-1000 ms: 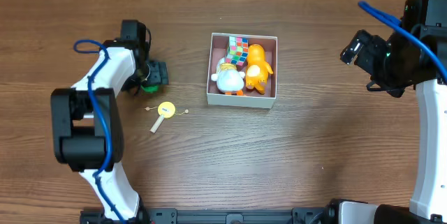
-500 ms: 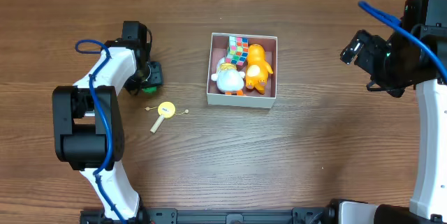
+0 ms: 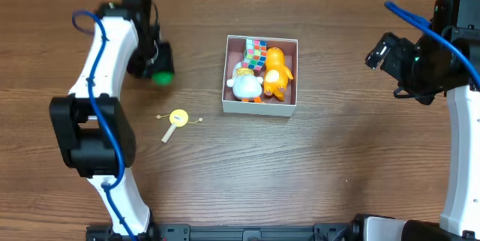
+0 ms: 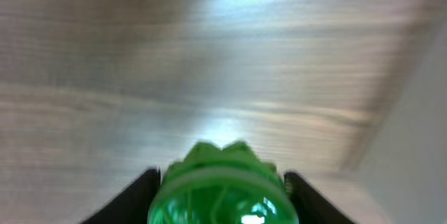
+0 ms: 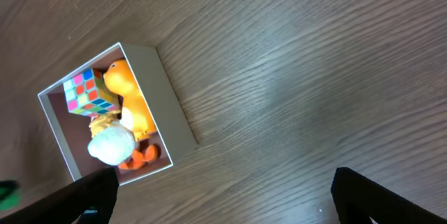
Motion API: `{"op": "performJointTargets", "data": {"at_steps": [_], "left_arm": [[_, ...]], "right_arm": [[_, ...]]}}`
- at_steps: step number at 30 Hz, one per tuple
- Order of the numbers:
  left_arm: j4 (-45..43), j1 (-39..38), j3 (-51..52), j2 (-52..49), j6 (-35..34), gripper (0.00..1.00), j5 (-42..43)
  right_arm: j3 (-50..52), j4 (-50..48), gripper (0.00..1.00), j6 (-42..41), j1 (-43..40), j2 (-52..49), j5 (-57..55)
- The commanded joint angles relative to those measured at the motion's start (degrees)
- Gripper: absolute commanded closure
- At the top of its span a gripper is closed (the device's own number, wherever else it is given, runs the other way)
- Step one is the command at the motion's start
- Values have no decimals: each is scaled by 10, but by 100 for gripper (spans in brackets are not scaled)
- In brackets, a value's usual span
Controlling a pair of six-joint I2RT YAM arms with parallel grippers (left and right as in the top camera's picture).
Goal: Pack container
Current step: 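Carry the green toy into the box and release it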
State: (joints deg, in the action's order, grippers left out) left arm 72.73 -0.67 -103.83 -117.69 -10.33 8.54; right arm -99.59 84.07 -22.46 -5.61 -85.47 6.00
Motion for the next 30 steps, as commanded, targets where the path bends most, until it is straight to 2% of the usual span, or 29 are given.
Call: {"op": "performJointTargets", "data": {"at_steps": [1,4,10,13,15,20,26,27,29,30], "left_arm": [[47,-39,-131,4,7,64,72],[63,-101,-199,4,16,61,43],[7,-217,-183,-9,8,54,-21],[-16,-251,-181,-42,-47,55,-69],[-21,-254,-181,-63,-56,55,-69],[-28,-268,-181,-126,-47,59,1],[-41,-313,-181,-140,-25,57,-27],[-39,-316,-181,-141,-25,52,-30],[-38,-316,-181,-141,-25,32,-30],[-38,-316,-181,-141,-25,26,-30]], "right_arm": [[-1,-1,0,-2,-1,2,1],[-1,-1,0,-2,-1,2,1],[-1,-2,0,-2,-1,2,1],[-1,-1,0,-2,-1,2,1],[-1,-1,0,-2,-1,2,1],[-1,-2,0,-2,-1,2,1],[-1,-2,0,-2,-1,2,1],[-1,-1,0,-2,-1,2,1],[-1,-1,0,-2,-1,2,1],[-1,-2,0,-2,-1,2,1]]}}
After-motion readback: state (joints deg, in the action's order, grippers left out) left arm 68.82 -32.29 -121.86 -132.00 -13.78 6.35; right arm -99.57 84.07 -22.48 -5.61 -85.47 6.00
